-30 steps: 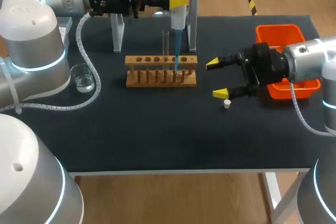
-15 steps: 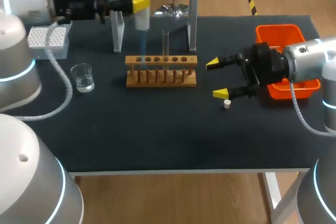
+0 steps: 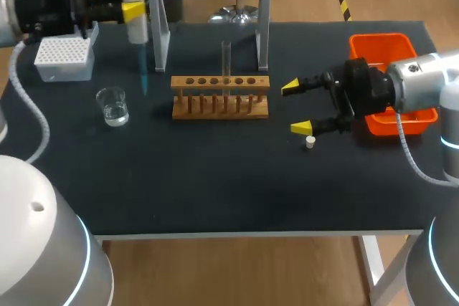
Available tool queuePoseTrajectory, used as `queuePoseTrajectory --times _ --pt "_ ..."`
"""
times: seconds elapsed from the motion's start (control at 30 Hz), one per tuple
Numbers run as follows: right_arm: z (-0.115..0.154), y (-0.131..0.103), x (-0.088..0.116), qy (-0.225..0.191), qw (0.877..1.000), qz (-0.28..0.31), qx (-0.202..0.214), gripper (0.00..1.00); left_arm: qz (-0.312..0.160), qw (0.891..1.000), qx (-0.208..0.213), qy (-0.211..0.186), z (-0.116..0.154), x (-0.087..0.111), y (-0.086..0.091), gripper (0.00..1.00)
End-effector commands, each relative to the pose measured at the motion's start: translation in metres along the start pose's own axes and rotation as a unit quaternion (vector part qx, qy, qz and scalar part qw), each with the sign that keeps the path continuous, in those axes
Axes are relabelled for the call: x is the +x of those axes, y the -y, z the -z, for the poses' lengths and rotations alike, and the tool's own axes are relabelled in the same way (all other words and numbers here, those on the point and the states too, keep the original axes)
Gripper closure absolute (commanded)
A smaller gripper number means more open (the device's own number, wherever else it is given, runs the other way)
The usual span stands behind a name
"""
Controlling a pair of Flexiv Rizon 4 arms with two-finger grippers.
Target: Invert the test tube, pick up the pipette, mount the tip to pipette, aspirate from beaker and dispense into the tube, eject the tip, return the pipette, and cap with the stopper.
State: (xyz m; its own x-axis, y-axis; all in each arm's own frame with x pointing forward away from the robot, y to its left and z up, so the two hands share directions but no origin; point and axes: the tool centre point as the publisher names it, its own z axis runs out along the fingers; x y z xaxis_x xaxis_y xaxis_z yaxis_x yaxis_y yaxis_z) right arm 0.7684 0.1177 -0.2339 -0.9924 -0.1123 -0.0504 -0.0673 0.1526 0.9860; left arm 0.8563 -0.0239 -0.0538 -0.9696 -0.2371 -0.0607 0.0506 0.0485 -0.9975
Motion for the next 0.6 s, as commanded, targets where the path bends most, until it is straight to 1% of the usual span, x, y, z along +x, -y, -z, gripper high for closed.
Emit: queuePoseTrajectory --times 0.03,0.3,0.6 --pt "0.000 -0.001 0.001 0.001 1.000 0.000 0.001 0.00 -0.002 1.000 0.004 -0.001 0.027 -0.008 -0.008 1.00" --pt "0.000 -0.001 0.001 0.001 1.000 0.000 0.001 0.00 -0.006 1.000 0.004 0.008 0.045 -0.030 -0.025 1.00" --pt "0.000 -0.001 0.001 0.001 1.000 0.000 0.001 0.00 -0.009 1.000 0.010 0.013 0.058 -0.045 -0.037 1.00"
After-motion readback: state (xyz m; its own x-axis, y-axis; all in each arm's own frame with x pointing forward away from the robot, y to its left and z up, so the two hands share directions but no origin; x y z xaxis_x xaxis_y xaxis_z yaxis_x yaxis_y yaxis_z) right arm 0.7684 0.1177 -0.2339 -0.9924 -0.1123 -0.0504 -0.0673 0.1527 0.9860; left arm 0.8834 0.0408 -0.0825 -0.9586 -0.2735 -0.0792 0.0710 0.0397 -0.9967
